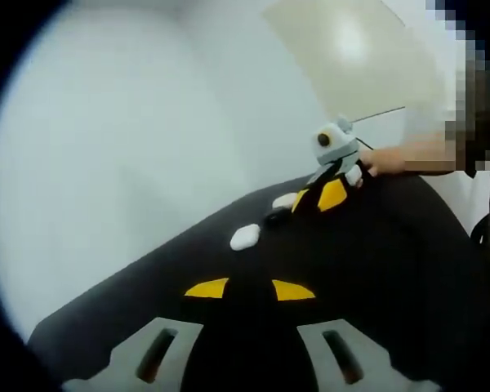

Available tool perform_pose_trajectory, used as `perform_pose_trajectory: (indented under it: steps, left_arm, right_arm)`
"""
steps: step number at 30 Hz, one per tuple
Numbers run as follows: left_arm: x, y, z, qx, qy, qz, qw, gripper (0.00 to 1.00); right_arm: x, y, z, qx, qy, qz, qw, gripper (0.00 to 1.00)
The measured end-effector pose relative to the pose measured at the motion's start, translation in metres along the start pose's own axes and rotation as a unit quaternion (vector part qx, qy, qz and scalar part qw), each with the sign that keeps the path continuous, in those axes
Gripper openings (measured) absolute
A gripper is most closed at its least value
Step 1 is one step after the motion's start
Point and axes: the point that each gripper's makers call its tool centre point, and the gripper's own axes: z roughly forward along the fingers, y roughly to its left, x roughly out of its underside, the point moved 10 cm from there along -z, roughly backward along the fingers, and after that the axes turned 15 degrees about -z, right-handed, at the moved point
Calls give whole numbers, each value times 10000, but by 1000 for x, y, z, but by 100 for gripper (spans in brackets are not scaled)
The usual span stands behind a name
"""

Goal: Pick up three earphones and place each one into its charging case using tactile feedback, ensure that each earphone is properly inserted and securely positioned inside the case.

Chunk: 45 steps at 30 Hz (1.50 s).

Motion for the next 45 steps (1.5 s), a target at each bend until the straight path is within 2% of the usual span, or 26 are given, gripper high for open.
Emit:
perform_pose_trajectory:
  steps: [7,18,39,45]
  left_arm:
    - [-2,-6,-4,16,-48,-34,10000,16]
    - [-1,-3,-4,22,-25,-54,10000,16]
    - [1,-6,-2,22,128,108,9999,16]
    - [2,2,1,39,120,94,9999,16]
  right_arm:
    - [0,0,0,11,-28,18,10000,28]
    - [0,0,0,-18,-71,62,10000,29]
    - [-1,4,1,-10,73,-63,10000,29]
    - [-1,3,2,-20,91,-85,9999,29]
